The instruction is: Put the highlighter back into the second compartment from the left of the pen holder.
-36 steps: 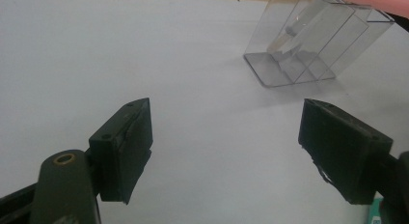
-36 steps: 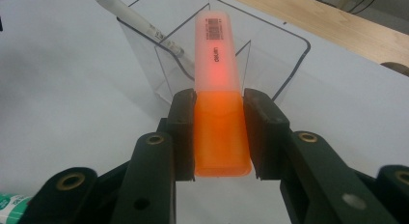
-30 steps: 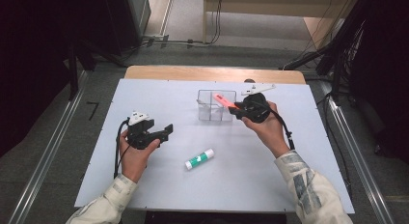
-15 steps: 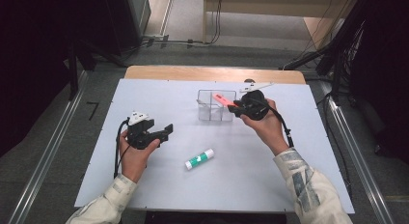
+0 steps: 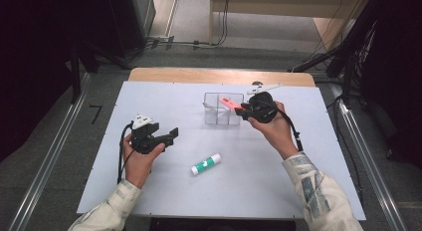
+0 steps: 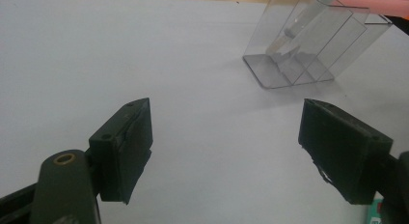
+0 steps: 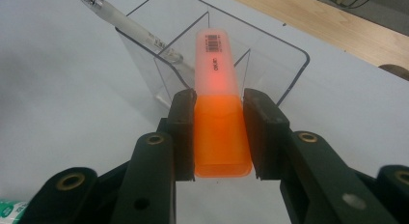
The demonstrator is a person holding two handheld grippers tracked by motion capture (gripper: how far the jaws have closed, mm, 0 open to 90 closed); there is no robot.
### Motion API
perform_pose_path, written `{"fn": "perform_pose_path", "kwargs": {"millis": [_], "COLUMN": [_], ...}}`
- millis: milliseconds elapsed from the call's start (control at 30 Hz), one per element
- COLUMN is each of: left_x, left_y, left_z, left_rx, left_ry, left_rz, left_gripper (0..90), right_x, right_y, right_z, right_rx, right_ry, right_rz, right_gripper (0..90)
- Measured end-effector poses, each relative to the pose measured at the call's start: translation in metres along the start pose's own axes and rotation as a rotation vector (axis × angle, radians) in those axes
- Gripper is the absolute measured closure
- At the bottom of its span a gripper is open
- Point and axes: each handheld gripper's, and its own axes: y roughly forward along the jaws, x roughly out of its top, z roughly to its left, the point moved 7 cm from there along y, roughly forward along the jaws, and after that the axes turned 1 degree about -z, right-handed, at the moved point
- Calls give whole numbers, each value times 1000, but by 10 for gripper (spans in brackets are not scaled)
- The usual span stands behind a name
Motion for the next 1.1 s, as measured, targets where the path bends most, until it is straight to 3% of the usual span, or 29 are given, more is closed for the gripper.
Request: {"fn": "perform_pose_path", "kwargs": {"millis": [667,1100], "left_x": [0,-1], "left_y": [0,1], "left_z": [0,-1], "left_rx": [-3,-5], "left_ry": [0,-1], "left_rz": [2,3], "left_gripper": [204,204], "right_x": [8,30], "right_y": [3,10], "right_z": [1,9], "right_rx": [-16,-19], "right_ry": [-10,-16], "right_rz": [4,-14], "right_gripper": [644,650]}}
